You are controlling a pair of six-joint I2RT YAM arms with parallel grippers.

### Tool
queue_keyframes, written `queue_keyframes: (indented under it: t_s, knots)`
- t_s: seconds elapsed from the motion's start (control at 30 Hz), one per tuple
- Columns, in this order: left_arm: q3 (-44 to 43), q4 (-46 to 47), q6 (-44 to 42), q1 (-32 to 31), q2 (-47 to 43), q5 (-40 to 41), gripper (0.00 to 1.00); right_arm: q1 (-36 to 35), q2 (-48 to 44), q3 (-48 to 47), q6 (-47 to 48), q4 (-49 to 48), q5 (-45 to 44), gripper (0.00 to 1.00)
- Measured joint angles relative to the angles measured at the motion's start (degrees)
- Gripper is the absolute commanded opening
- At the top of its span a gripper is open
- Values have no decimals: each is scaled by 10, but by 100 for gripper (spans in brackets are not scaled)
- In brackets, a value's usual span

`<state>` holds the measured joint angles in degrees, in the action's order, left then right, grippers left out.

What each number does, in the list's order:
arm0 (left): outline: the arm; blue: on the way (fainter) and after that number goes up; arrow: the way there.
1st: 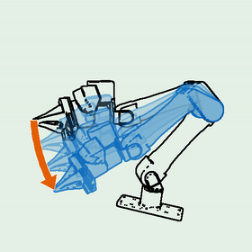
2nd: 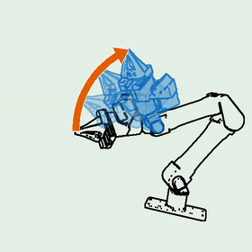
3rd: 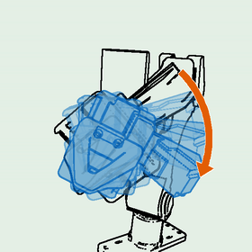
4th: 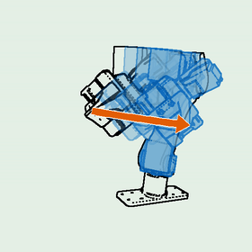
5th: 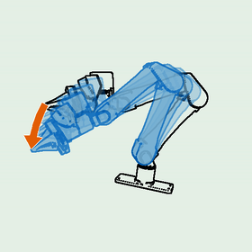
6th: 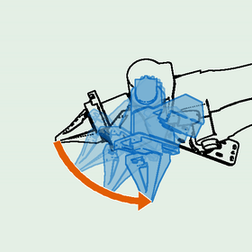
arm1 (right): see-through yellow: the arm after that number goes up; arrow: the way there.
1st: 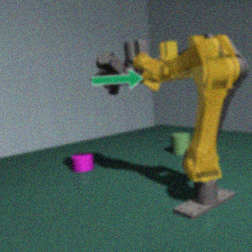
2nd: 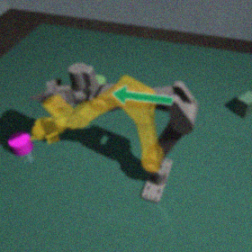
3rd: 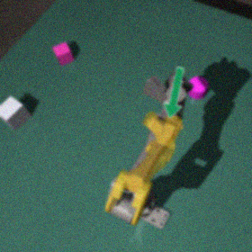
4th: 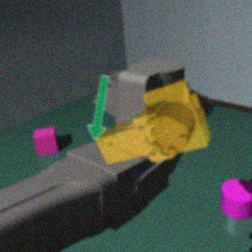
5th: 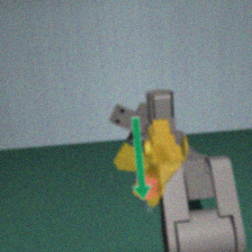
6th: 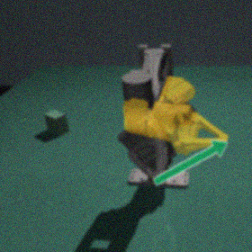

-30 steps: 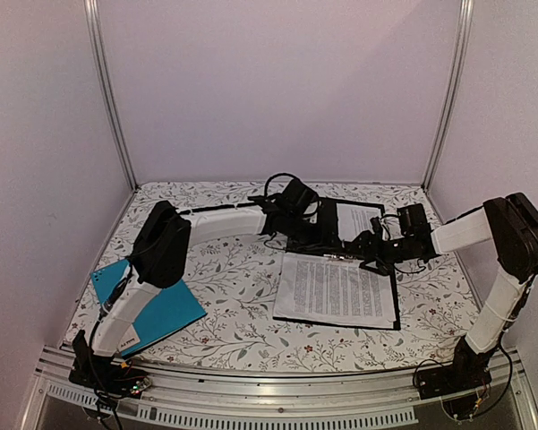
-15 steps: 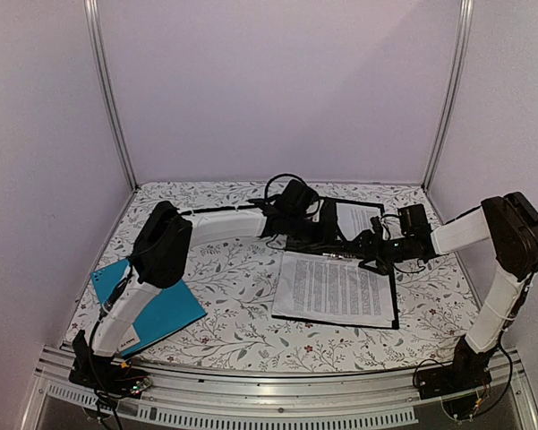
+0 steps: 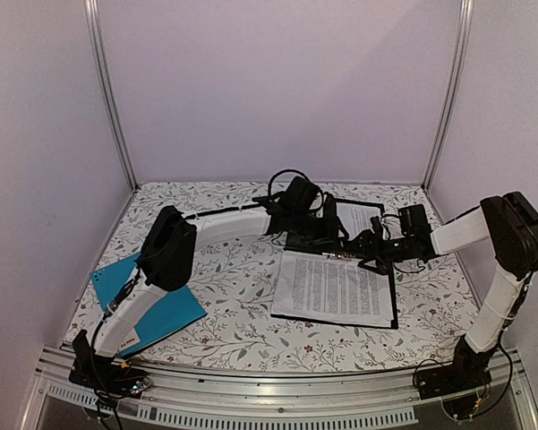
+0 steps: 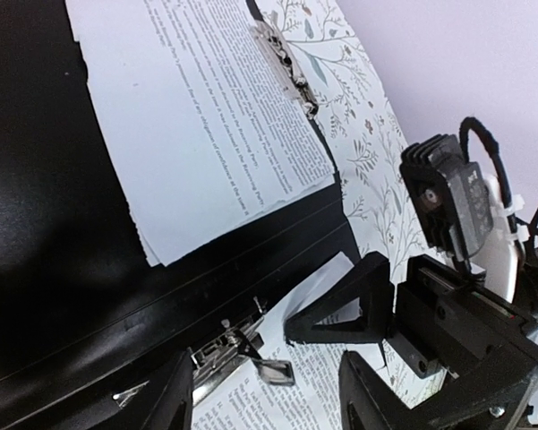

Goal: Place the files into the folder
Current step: Clamp the file onto the spring clip on the folder.

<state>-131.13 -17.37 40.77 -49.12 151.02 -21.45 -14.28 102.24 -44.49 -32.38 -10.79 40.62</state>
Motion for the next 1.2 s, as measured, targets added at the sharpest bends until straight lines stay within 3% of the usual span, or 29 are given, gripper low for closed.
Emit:
queue_keyframes:
  t_s: [0.57, 1.2]
  knots:
    - [-10, -22, 4, 2, 14, 18, 36, 0, 0, 0, 0, 0, 1, 98]
    - [48, 10, 25, 8, 1, 17, 20, 0, 1, 0, 0, 0, 0, 97]
